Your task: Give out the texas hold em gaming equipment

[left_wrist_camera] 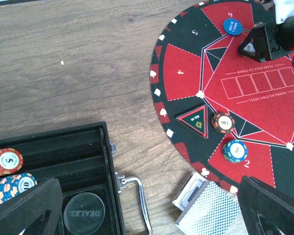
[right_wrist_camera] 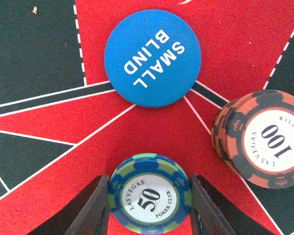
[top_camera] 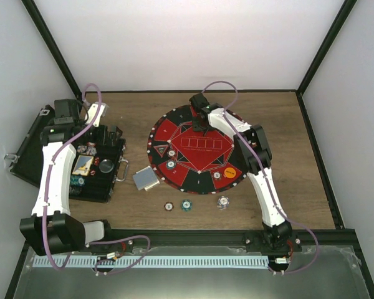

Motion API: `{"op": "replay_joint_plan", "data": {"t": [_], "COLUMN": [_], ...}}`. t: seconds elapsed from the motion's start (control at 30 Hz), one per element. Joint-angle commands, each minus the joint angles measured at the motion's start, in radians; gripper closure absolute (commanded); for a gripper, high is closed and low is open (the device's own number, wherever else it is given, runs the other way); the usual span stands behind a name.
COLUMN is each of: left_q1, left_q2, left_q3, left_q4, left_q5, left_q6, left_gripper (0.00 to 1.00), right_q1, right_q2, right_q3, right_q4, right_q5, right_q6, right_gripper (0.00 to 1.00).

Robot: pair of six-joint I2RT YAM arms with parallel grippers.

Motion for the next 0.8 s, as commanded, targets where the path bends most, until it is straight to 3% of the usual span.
{"op": "replay_joint_plan", "data": {"t": [0.0,0.2,0.4,0.63,0.77], "left_q1": [0.007,0.007,0.007,0.007,0.007], "left_q2": [0.006,0.005,-0.005,-0.016,-0.028], "left_q3": [0.024,0.028,0.026,0.032,0.021], "left_q4": [0.017,0.012,0.002,-0.005,-0.001], "left_q5": [-0.001,0.001,0.020,0.029,0.030], "left_q6": [-0.004,0.002,-0.002,-0.001,0.002], "left_gripper": [0.00,0.00,0.00,0.00,0.00], "right_q1": [-0.003,-0.002,0.018,0.117,0.243], "right_q2": [0.033,0.008,-0.150,-0.502,-0.691], "right_q3": [0.060,0.059,-0.043,-0.412,-0.621], "right_q4": [0.010,-0.010,0.004,0.097,0.109], "right_q5": [0.008,-0.007,0.007,0.014,0.005], "right_q6": [0.000,0.012,0.023,0.058,0.101], "right_gripper": [0.76,0.42,0.36,0.35,0.32]}}
